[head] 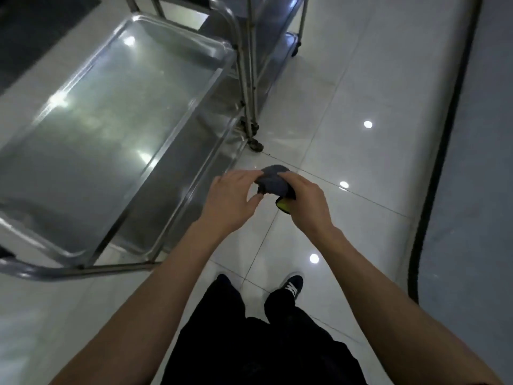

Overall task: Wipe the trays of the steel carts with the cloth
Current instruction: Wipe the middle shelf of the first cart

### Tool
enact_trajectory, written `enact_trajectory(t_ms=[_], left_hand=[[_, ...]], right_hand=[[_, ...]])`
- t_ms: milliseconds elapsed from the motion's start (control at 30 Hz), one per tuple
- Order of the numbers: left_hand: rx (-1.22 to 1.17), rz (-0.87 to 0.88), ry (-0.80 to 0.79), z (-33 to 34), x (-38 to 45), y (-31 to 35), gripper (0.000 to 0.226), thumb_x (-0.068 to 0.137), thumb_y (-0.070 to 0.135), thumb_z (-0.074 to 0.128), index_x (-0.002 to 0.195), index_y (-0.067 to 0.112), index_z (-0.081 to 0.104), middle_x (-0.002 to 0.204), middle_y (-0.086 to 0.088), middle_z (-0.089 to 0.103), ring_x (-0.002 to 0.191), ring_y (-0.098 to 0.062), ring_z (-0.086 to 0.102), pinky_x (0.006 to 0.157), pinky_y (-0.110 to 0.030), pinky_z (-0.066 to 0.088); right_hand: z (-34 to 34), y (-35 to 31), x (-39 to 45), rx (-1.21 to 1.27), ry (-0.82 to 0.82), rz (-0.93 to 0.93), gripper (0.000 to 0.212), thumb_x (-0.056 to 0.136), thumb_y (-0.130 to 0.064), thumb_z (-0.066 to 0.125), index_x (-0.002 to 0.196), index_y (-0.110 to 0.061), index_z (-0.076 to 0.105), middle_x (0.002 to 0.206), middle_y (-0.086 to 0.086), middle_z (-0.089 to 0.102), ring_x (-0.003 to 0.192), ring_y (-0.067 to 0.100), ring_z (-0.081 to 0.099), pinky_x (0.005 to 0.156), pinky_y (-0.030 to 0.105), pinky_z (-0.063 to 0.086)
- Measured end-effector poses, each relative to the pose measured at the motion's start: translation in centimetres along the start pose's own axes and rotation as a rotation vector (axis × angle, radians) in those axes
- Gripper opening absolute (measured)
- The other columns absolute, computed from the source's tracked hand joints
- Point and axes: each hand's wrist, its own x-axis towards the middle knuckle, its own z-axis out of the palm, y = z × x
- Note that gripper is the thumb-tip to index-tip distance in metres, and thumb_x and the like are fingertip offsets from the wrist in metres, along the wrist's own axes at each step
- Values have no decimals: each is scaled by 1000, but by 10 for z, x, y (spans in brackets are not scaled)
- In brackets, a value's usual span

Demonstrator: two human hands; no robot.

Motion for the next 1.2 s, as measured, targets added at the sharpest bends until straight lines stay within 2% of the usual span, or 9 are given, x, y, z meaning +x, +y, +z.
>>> enact_trajectory(t_ms=[167, 333, 533, 667, 800, 900, 1000, 1067, 1200], left_hand=[[29, -307, -27, 6, -16, -40, 49, 100, 41, 53, 146, 24, 49, 140, -1, 57, 130, -23, 47, 108, -46, 37], [-39, -479, -18, 16, -31, -74, 48, 100, 41, 51, 145, 24, 50, 138, -4, 59, 127, -26, 51, 106, -47, 41], [-120, -684, 7, 34, -57, -81, 48, 100, 41, 52, 144, 24, 51, 141, -4, 57, 129, -26, 50, 105, -47, 42], [-99, -797, 67, 50, -72, -71, 47, 100, 40, 53, 143, 22, 52, 138, -4, 60, 124, -27, 54, 103, -44, 44], [-139, -955, 154, 76, -95, -60, 45, 100, 39, 54, 142, 22, 54, 140, -5, 59, 128, -27, 53, 105, -43, 43], [-179, -1042, 120, 99, -114, -56, 47, 101, 42, 50, 146, 26, 48, 146, -3, 54, 132, -25, 48, 108, -47, 39], [-191, -1091, 119, 119, -131, -63, 47, 102, 41, 49, 146, 26, 47, 145, -2, 55, 132, -24, 48, 108, -47, 39], [-197, -1110, 125, 134, -141, -74, 47, 102, 41, 49, 146, 26, 47, 143, -1, 56, 130, -23, 49, 107, -46, 39], [-233, -1128, 156, 164, -157, -103, 46, 102, 39, 49, 146, 26, 48, 142, -1, 57, 128, -23, 51, 107, -44, 40]], right_hand=[[19, -9, 44, -42, -171, -102, 63, 83, -6, 74, 141, -21, 55, 142, -2, 57, 126, 22, 55, 104, 36, 45], [48, -27, 72, -106, -241, -208, 47, 86, -12, 61, 128, -32, 59, 122, -7, 67, 104, 17, 62, 79, 27, 44], [78, -36, 88, -228, -425, -327, 45, 89, -19, 56, 129, -39, 55, 123, -12, 65, 104, 15, 63, 83, 35, 53], [101, -29, 93, -272, -506, -451, 47, 87, -19, 54, 130, -36, 53, 125, -9, 64, 101, 18, 64, 75, 30, 46], [126, -13, 94, -210, -602, -547, 33, 90, -27, 51, 122, -35, 55, 118, -8, 66, 94, 14, 63, 73, 21, 39], [142, -8, 84, -122, -622, -616, 23, 93, -42, 43, 115, -43, 50, 104, -21, 60, 78, 1, 50, 66, 7, 30], [170, 5, 78, -162, -711, -594, 22, 100, -36, 46, 118, -37, 57, 109, -13, 65, 84, 6, 55, 70, 8, 33], [195, 17, 76, -235, -766, -549, 28, 104, -32, 47, 128, -23, 58, 116, -2, 67, 94, 14, 62, 72, 12, 37], [238, 28, 68, -238, -792, -514, 30, 105, -29, 48, 132, -20, 57, 118, 0, 67, 96, 15, 61, 77, 16, 40]])
